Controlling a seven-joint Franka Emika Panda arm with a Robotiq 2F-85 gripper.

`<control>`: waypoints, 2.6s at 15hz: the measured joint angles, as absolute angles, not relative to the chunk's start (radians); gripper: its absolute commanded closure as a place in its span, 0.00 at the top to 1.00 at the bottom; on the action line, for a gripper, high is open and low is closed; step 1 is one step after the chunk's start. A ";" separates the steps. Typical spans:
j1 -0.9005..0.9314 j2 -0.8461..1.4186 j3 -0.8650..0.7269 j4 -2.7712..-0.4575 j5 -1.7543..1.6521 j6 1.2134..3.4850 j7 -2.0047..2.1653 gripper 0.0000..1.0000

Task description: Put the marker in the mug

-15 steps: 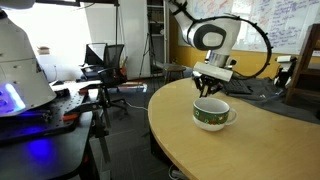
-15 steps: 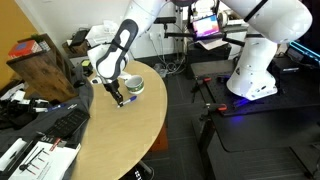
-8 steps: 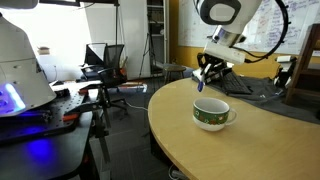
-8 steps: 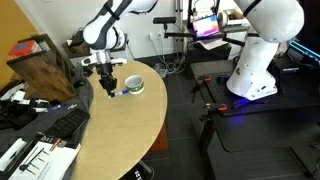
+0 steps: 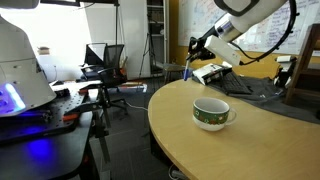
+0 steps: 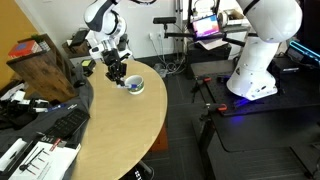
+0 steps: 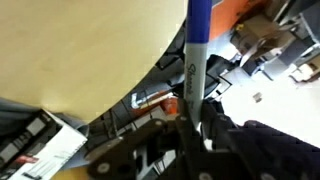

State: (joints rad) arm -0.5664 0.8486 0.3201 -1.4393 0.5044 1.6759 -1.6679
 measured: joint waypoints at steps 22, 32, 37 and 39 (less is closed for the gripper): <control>-0.536 1.071 0.148 -1.067 0.561 1.103 -2.186 0.05; -0.694 1.300 0.155 -0.794 0.821 1.063 -2.085 0.05; -0.676 1.361 0.159 -0.740 0.862 1.183 -1.973 0.05; -0.658 1.373 0.157 -0.720 0.857 1.216 -1.941 0.05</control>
